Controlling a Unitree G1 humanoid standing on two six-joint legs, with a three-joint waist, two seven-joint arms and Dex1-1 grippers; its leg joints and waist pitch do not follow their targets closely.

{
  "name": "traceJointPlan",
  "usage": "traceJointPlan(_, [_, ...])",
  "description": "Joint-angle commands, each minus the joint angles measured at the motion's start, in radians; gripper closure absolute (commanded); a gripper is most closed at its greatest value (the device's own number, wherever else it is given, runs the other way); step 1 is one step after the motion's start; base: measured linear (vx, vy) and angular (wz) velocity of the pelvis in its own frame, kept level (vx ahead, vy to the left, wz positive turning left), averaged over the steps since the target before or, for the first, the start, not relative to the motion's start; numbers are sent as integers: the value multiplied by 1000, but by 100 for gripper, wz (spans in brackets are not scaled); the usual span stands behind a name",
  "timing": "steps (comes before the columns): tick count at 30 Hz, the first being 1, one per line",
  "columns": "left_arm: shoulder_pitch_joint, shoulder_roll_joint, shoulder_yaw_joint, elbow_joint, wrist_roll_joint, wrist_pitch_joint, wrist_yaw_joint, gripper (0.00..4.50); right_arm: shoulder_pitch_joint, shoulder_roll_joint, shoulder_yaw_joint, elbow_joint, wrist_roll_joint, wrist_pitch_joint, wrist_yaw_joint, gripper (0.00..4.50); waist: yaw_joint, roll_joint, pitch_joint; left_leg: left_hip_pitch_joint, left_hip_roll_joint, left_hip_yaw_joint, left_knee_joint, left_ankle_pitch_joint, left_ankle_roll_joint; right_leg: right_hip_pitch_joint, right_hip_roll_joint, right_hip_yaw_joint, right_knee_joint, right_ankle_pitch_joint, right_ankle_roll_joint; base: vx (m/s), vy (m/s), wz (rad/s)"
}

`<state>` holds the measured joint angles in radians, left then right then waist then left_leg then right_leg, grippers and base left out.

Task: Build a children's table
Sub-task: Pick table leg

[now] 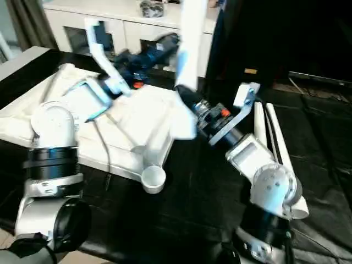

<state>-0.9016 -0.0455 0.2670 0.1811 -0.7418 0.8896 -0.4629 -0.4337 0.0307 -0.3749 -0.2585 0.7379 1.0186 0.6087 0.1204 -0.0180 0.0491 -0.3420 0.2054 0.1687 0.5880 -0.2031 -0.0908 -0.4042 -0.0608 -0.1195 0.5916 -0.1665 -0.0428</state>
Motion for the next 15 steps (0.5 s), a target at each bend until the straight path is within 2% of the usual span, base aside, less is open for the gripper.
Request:
traceJointPlan(1, [-10, -5, -22, 10, 7, 14, 21, 0, -2, -11, 32, -30, -13, -23, 5, 262, 7, -6, -70, -10, 13, -3, -58, -22, 26, 70, -78, 59, -83, -294, 6, 0, 0, 0])
traceJointPlan(2, [-7, -16, -27, 0, -7, 26, 18, 0, 4, -23, 71, -30, -55, -50, -3, 262, 8, -4, -69, -11, 13, -4, -58, -26, 26, 69, -78, 58, -82, -295, 5, 0, 0, 0])
traceJointPlan(3, [-7, -16, -27, 0, -7, 26, 18, 0, 4, -23, 71, -30, -55, -50, -3, 262, 7, -5, -69, -13, 13, -3, -57, -23, 22, 70, -78, 57, -83, -295, 8, 0, 0, 0])
traceJointPlan(4, [-7, -25, -25, -9, -17, 32, 24, 27, 8, -42, 114, -29, -110, -87, -11, 262, 7, -6, -69, -12, 12, -3, -57, -26, 21, 69, -77, 57, -84, -298, 10, 0, 0, 0])
traceJointPlan(6, [-10, -34, -16, -20, -25, 36, 46, 34, 11, -83, 219, -22, -243, -191, -35, 262, 5, -4, -68, -13, 10, -3, -56, -36, 13, 70, -77, 56, -87, -314, 24, 0, 0, 0])
traceJointPlan(7, [-10, -34, -15, -23, -25, 36, 51, 34, 12, -95, 251, -19, -280, -222, -40, 262, 6, -4, -68, -13, 11, -4, -55, -37, 9, 70, -79, 56, -86, -319, 28, 0, 0, 0])
traceJointPlan(8, [-12, -37, -17, -26, -20, 32, 63, 53, 12, -113, 297, -19, -325, -265, -45, 262, 5, -6, -68, -12, 10, -3, -55, -37, 11, 69, -77, 55, -87, -324, 35, 0, 0, 0])
traceJointPlan(9, [-13, -38, -18, -27, -18, 30, 67, 76, 12, -118, 310, -20, -337, -277, -46, 263, 3, -5, -68, -12, 11, -4, -55, -34, 12, 68, -76, 56, -86, -321, 33, 0, 0, 0])
traceJointPlan(11, [-8, -43, -40, -36, 2, 22, 83, 77, 8, -126, 358, -17, -387, -325, -70, 263, 3, -5, -69, -12, 11, -4, -54, -34, 16, 67, -76, 56, -85, -312, 31, 0, 0, 0])
traceJointPlan(12, [-7, -43, -41, -36, 4, 22, 84, 78, 8, -127, 360, -16, -389, -327, -72, 263, 2, -4, -70, -12, 14, -6, -55, -28, 19, 67, -76, 56, -81, -290, 19, 0, 0, 0])
traceJointPlan(13, [-3, -51, -52, -39, 25, 8, 112, 87, 3, -131, 388, -9, -428, -365, -99, 263, 1, -2, -71, -13, 18, -8, -55, -22, 21, 67, -76, 56, -77, -263, 5, 0, 0, 0])
traceJointPlan(14, [-3, -55, -54, -38, 34, 1, 125, 117, 1, -132, 397, -6, -442, -378, -107, 263, -2, -4, -70, -15, 17, -8, -54, -19, 22, 69, -75, 57, -75, -242, -6, 0, 0, 0])
traceJointPlan(15, [-3, -63, -54, -32, 53, -16, 153, 121, -1, -130, 405, -3, -457, -394, -115, 263, -2, -3, -70, -15, 17, -8, -53, -21, 23, 69, -76, 57, -74, -235, -10, 0, 0, 0])
